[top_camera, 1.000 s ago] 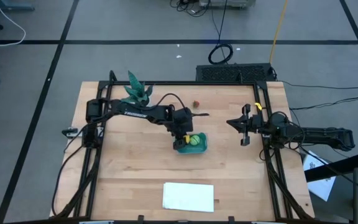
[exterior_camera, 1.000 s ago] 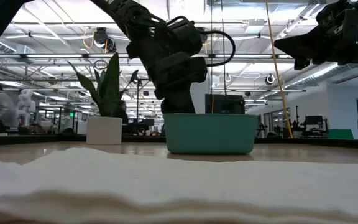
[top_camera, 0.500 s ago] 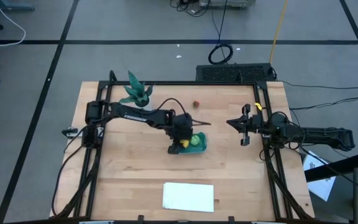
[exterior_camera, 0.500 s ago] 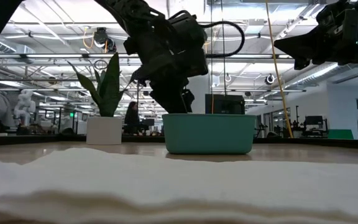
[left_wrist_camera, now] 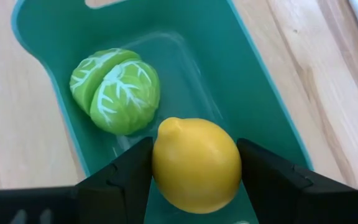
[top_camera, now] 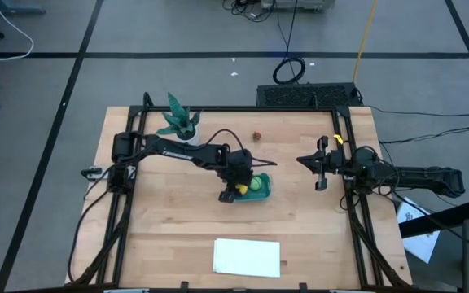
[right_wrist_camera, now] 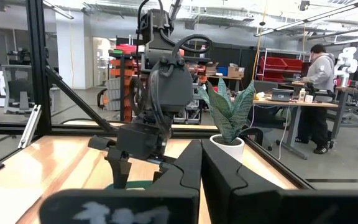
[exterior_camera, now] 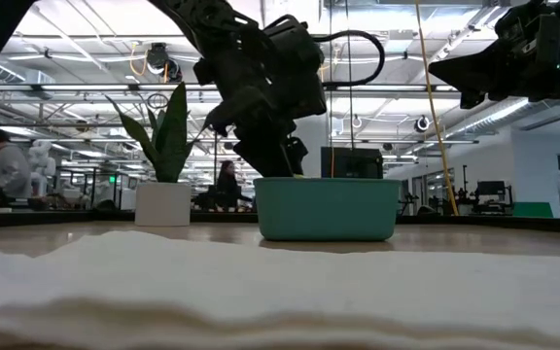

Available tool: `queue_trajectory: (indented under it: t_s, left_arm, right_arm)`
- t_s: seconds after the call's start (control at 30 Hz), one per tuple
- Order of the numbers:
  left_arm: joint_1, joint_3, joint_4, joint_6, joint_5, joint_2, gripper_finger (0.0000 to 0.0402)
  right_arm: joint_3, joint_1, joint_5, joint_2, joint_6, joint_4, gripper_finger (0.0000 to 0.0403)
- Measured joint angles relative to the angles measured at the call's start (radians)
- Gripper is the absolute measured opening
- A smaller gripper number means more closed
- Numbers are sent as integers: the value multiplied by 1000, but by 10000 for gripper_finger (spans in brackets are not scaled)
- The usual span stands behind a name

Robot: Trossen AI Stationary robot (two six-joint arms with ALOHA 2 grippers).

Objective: Pick and placing Produce into tupperware
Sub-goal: Put the yellow lemon into the blue bin

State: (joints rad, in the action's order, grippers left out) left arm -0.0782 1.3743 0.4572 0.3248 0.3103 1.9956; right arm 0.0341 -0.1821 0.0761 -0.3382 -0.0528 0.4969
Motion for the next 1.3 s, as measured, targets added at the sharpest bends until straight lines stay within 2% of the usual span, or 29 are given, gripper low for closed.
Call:
queue_trajectory:
  t_s: [1.3]
  left_arm:
    - [-34, 4, -44, -11, 52, 65, 214]
  right_arm:
    - [0, 0, 0, 0, -12, 8, 0]
